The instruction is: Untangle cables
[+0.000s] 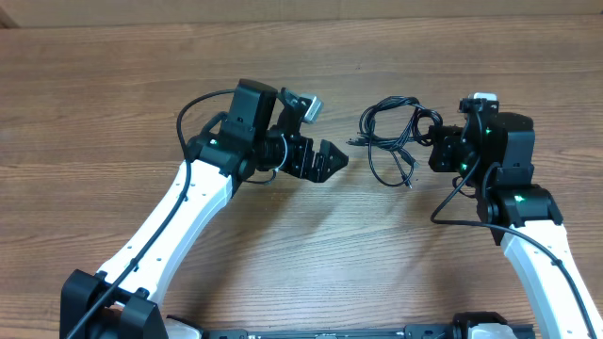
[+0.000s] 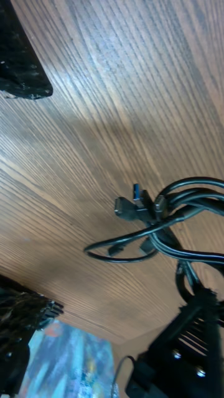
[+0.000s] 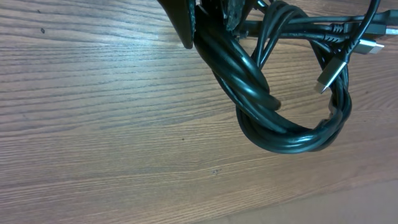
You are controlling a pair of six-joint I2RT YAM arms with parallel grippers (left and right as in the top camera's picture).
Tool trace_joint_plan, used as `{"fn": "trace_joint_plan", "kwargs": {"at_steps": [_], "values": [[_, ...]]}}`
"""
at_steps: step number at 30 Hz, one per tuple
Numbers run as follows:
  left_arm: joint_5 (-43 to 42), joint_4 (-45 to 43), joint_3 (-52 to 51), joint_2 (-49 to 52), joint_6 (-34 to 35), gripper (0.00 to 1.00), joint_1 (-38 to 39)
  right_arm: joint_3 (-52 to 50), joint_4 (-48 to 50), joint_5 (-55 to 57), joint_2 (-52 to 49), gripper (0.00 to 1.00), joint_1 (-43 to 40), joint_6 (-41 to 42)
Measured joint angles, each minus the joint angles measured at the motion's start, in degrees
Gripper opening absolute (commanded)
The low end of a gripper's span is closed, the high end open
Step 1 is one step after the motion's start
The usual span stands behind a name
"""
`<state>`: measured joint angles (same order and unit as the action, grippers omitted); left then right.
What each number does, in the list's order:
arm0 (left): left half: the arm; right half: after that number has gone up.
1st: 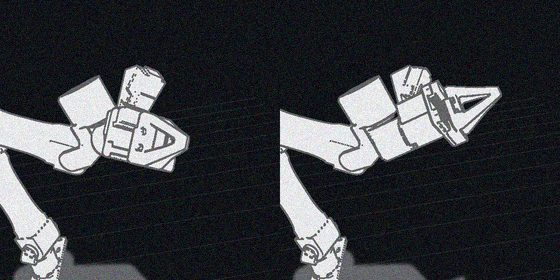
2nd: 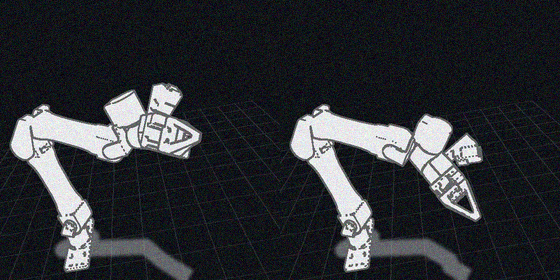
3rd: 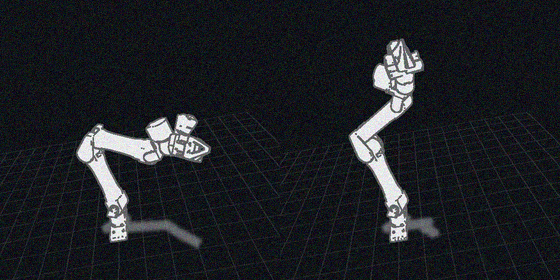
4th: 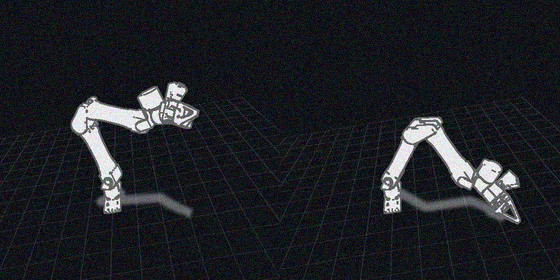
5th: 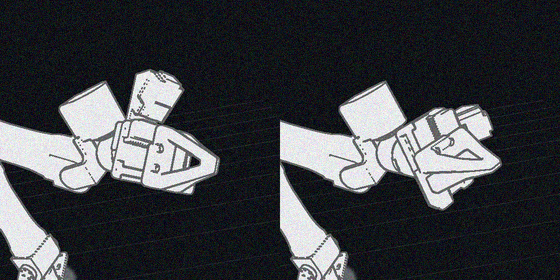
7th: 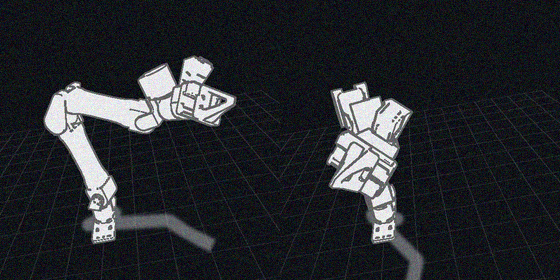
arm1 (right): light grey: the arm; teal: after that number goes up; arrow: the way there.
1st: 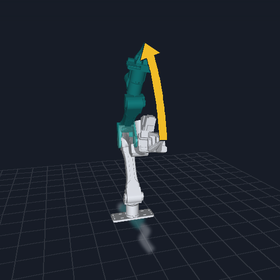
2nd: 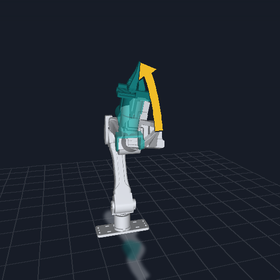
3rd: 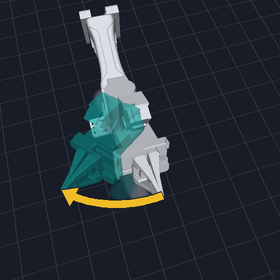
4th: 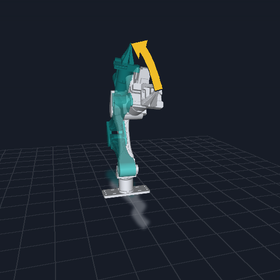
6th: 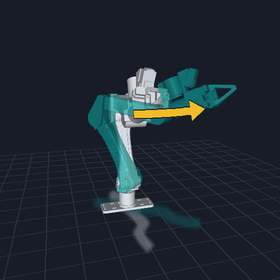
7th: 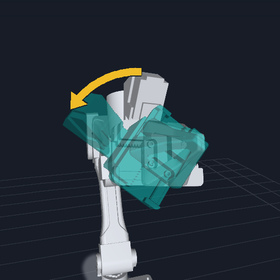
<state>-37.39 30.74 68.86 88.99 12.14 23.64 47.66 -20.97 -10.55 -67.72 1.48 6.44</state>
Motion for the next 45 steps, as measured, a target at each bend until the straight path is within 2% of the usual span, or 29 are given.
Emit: {"fn": "trace_joint_plan", "kwargs": {"at_steps": [4,7,18,30,32,33,35,36,45], "values": [[-0.02,-2.99,0.02,0.00,2.78,1.00,0.00,0.00,-0.15,-1.20,0.00,0.04,0.02,0.02],[-0.04,-4.37,0.02,0.00,2.19,0.99,0.00,0.00,-1.86,-3.74,0.00,0.04,0.02,0.17],[-2.78,-5.11,0.02,0.00,-11.91,1.00,0.00,0.00,-8.70,-14.19,0.00,0.04,0.00,0.44],[-4.63,-5.09,0.02,0.00,-17.81,1.00,2.27,0.00,-8.57,-27.47,0.00,0.04,0.02,0.61],[-4.66,-5.09,0.02,0.00,-18.34,0.88,2.56,0.00,-8.57,-28.72,0.00,0.04,0.02,0.66],[-4.61,-5.07,0.02,0.00,-18.49,0.76,2.60,0.00,-8.57,-29.11,0.00,0.04,0.02,0.66],[-4.63,-5.09,0.02,0.00,-18.71,0.12,2.62,0.00,-8.59,-29.55,0.00,0.04,0.02,0.63],[-4.63,-5.07,0.00,0.00,-18.73,0.04,2.62,0.00,-8.59,-29.70,0.00,0.04,0.00,0.63],[-3.96,-5.09,0.02,0.00,-18.78,0.04,2.54,0.00,-8.59,-30.12,0.00,0.04,0.00,0.61]]}}
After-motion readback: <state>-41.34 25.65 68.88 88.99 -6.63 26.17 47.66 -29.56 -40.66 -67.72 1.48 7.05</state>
